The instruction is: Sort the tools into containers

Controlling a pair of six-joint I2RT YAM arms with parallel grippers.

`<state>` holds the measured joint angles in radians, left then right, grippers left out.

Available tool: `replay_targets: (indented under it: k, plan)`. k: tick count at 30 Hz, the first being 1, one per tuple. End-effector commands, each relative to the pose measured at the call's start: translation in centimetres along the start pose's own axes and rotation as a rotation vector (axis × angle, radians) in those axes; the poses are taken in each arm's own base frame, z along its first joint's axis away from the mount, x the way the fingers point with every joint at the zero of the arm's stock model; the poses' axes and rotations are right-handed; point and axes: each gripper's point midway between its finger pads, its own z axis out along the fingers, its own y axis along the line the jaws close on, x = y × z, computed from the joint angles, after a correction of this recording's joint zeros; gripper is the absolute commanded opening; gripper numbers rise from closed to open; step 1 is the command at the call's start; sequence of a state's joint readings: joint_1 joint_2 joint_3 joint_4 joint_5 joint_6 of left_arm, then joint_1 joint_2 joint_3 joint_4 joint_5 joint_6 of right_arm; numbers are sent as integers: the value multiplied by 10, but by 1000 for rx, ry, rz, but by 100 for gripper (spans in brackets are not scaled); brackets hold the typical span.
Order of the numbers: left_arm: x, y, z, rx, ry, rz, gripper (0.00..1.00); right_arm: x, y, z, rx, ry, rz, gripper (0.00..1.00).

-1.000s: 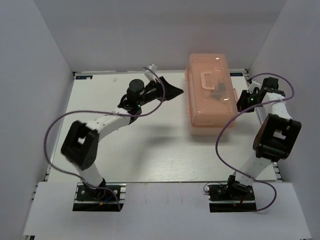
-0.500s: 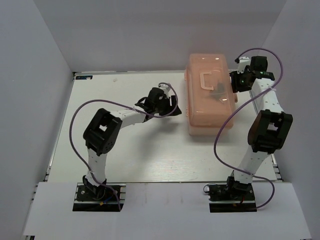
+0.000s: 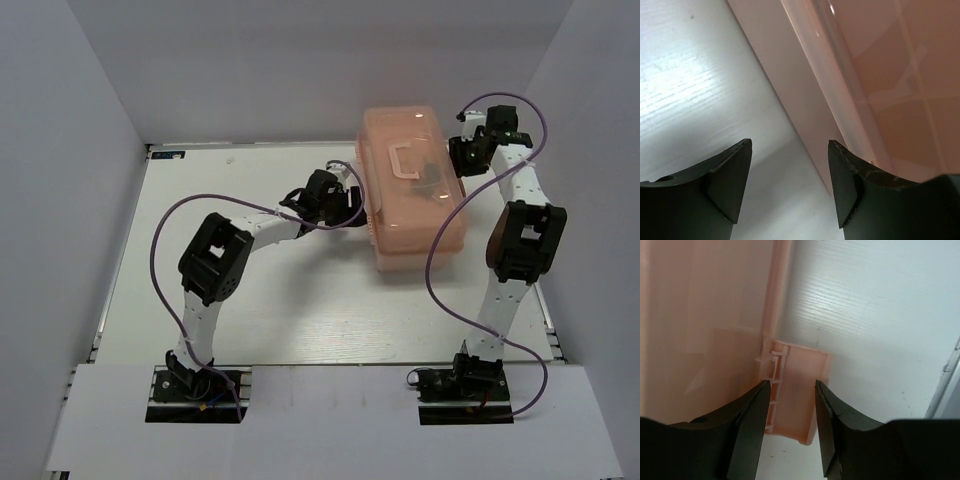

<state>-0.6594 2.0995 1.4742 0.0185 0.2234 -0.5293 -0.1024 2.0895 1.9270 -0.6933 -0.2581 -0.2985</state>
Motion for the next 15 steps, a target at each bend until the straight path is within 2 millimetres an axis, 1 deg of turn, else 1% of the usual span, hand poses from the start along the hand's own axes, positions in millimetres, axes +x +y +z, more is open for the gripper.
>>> replay_targets:
  k: [1,2,3,4,6,7,8,9,10,11,12,13,14,15]
  plan:
    - [-5,-16,-18,21,-23,22,73,2,64,8,-204,32,16,48]
    - [-11,-18,-24,22,-45,26,73,4,64,8,-192,31,17,48]
    - [-10,-19,-27,22,-46,26,73,4,72,11,-195,37,5,48]
    - [-8,-8,-27,-7,-39,25,73,10,74,11,-191,53,9,48]
    - [-17,-7,-34,-17,-56,22,73,13,72,10,-159,65,15,48]
    - [-15,-3,-34,-35,-50,19,73,24,66,11,-120,90,29,48]
    - [-16,-1,-34,-48,-57,19,73,25,81,13,-128,101,1,48]
    - [-17,-2,-38,-50,-55,18,73,17,82,4,-107,71,2,48]
    - [-16,2,-38,-70,-52,16,73,27,80,6,-94,90,20,48]
    - [-20,1,-39,-78,-58,16,73,39,77,6,-57,121,27,48]
    - [-22,3,-40,-92,-59,24,73,42,78,-3,-45,117,23,48]
    - [-20,5,-40,-105,-53,22,73,46,77,-5,-34,120,25,48]
    - [-24,8,-41,-126,-63,22,73,68,78,-2,-38,167,38,48]
    - [-19,13,-42,-154,-44,17,73,62,80,-15,-33,134,12,48]
